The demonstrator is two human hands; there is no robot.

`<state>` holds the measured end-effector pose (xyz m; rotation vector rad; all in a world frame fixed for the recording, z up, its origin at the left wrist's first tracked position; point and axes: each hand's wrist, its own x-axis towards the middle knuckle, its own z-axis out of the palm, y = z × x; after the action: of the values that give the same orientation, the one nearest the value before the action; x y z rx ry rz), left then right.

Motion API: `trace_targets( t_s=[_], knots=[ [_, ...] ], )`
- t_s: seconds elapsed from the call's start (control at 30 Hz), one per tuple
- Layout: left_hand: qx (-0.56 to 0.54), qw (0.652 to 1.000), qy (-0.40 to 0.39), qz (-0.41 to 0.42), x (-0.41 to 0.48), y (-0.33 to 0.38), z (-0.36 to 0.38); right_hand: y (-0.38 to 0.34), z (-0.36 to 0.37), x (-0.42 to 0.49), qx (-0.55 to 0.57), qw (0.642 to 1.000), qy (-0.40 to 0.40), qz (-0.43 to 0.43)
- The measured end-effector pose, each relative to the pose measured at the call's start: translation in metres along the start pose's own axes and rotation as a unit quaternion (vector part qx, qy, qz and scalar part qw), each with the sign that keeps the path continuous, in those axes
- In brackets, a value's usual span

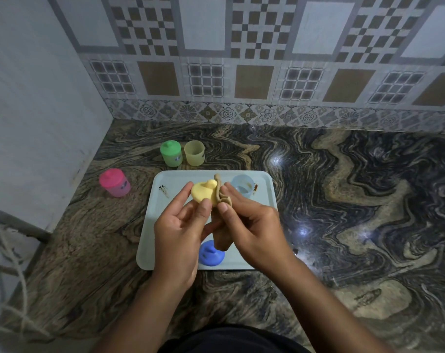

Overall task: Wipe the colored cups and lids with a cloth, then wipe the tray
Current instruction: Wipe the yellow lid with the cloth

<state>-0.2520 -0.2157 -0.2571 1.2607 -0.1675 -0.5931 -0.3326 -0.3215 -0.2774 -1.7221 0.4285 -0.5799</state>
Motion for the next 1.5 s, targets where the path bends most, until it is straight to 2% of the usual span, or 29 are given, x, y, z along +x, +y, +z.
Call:
trace_targets(
  t_s=[0.1,0.27,0.43,0.53,0.67,0.8,0.87,1.1,1.2,1.37,1.43,1.5],
  knots=[
    [0.022,1.0,-0.008,0.011,0.001,0.0,-0.001,0.004,0.001,-0.004,-0.046,0.998,-0.018,-0.031],
    [0.027,1.0,-0.011,-0.008,0.005,0.006,-0.013,-0.001,-0.005,0.001,-0.032,0.998,0.011,-0.045],
    [0.039,0.997,-0.067,-0.017,0.003,0.006,-0.013,0.0,-0.007,0.006,-0.015,1.0,-0.004,-0.017],
    [0.058,0.997,-0.048,0.0,0.0,0.004,-0.005,0.0,-0.004,0.005,-0.009,1.0,0.0,-0.004],
    [0.047,0.999,-0.004,0.007,0.003,0.004,-0.008,-0.003,-0.002,-0.002,-0.063,0.996,0.002,-0.062],
    [0.065,0.996,-0.055,-0.001,0.002,0.01,-0.016,-0.005,-0.005,0.002,-0.089,0.991,0.027,-0.099],
    [0.057,0.996,-0.068,-0.011,-0.001,0.009,-0.016,-0.007,-0.009,0.008,-0.066,0.995,0.024,-0.075],
    [0.033,0.999,-0.027,-0.003,-0.008,0.007,0.0,-0.006,-0.003,0.013,0.01,1.0,-0.017,0.01],
    [0.007,1.0,0.004,-0.002,-0.004,0.011,-0.001,-0.008,0.0,0.008,0.03,0.999,0.012,-0.006],
    [0.014,1.0,0.013,0.007,-0.001,0.019,-0.004,-0.007,0.001,0.003,-0.093,0.99,0.013,-0.106],
    [0.018,1.0,-0.002,0.0,-0.001,0.02,-0.006,-0.011,-0.004,0.008,-0.081,0.992,0.013,-0.091],
    [0.022,1.0,-0.02,-0.009,-0.002,0.02,-0.006,-0.015,-0.011,0.013,-0.042,0.998,-0.01,-0.038]
  ],
)
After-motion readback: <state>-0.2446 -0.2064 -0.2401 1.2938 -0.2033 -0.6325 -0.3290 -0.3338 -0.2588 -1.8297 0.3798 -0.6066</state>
